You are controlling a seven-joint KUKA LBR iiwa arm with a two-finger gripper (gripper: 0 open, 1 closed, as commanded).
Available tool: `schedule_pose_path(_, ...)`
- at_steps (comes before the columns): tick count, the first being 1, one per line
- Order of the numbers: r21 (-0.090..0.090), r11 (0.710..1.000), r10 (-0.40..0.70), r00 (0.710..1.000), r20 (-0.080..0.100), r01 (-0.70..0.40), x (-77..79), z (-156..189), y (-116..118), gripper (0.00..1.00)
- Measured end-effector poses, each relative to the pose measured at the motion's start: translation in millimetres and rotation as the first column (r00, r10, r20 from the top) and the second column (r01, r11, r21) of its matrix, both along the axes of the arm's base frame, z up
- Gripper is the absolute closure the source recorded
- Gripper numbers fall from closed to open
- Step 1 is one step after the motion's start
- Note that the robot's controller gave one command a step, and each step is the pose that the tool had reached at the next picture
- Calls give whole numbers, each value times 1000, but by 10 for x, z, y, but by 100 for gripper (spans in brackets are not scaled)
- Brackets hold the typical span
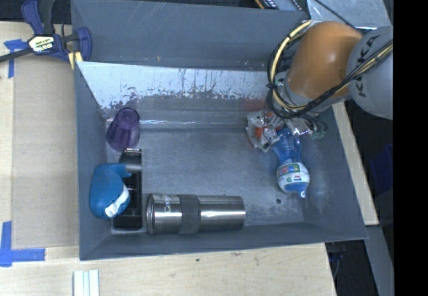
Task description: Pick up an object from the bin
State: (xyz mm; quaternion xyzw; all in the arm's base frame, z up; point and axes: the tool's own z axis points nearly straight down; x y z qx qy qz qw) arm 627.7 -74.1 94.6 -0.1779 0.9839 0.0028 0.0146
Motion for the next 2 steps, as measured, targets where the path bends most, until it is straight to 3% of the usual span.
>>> schedule_pose_path(1,-5,944,329,944,0,-329,-52,-190,600,100)
schedule_pose_path(2,-5,999,34,999,8,-34,-130,518,-881,0)
